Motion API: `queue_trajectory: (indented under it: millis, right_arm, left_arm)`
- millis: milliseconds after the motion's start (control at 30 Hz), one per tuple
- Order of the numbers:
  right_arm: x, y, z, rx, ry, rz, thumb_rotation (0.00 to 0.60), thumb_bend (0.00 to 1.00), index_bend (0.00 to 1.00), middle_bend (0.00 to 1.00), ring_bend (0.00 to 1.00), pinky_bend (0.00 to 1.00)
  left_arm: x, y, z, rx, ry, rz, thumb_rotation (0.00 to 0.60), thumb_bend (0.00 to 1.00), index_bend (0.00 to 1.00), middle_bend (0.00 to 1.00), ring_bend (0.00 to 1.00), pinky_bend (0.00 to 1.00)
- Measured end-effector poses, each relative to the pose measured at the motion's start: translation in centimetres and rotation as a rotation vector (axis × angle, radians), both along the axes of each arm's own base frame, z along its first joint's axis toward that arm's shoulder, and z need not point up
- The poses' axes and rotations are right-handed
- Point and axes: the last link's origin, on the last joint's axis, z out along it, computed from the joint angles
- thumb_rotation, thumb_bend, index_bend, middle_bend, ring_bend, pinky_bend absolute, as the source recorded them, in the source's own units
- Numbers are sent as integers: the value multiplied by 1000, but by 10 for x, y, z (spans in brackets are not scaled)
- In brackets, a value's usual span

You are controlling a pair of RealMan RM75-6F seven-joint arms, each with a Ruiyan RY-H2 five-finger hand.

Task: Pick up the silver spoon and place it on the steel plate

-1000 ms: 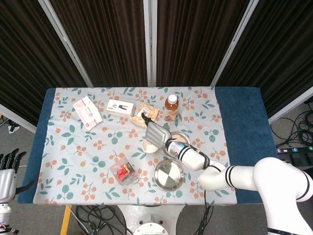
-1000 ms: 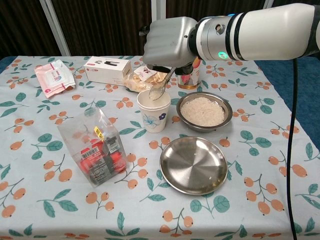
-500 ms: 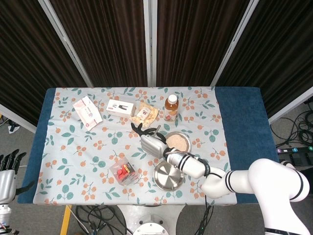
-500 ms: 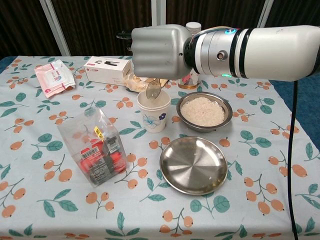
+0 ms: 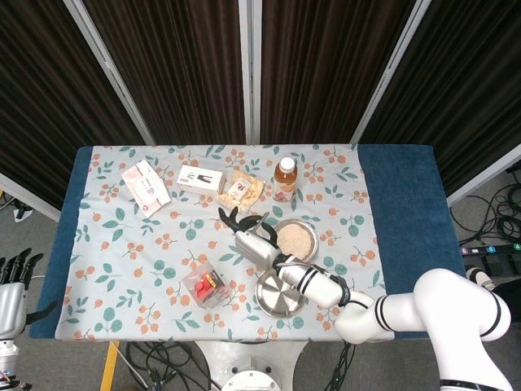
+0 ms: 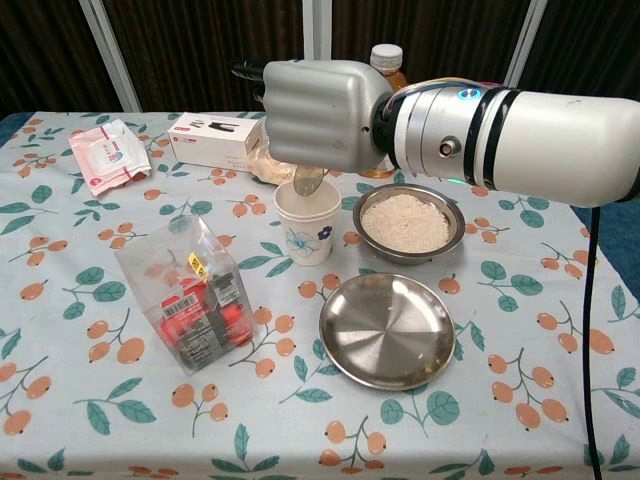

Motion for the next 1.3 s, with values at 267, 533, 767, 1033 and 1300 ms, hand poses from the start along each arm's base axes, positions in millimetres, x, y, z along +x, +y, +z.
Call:
queue_trajectory:
  millis: [267, 533, 767, 1033, 1300]
  right_arm:
    - [-3, -4, 6, 26, -92, -86, 600, 327, 603, 564, 237, 0]
    - [-18, -8, 30, 142, -317, -286, 600, 327, 604, 564, 237, 0]
    - [-50, 6, 45, 378, -619, -553, 600, 320, 604, 563, 236, 0]
    - [-104, 44, 38, 614, -830, -774, 600, 307, 604, 560, 236, 0]
    - [-132, 67, 7, 647, -817, -767, 600, 285, 593, 550, 215, 0]
  left_arm:
    - [0, -1, 1, 1, 1, 1, 600, 67, 206, 181, 134, 54]
    - [2, 2, 2, -3, 6, -13, 600, 67, 205, 181, 134, 54]
    - [6, 5, 2, -6, 13, -27, 600, 67, 206, 181, 134, 54]
    - [9, 5, 3, -6, 14, -34, 600, 67, 206, 181, 134, 54]
    - [7, 4, 1, -9, 7, -34, 600, 67, 206, 181, 133, 54]
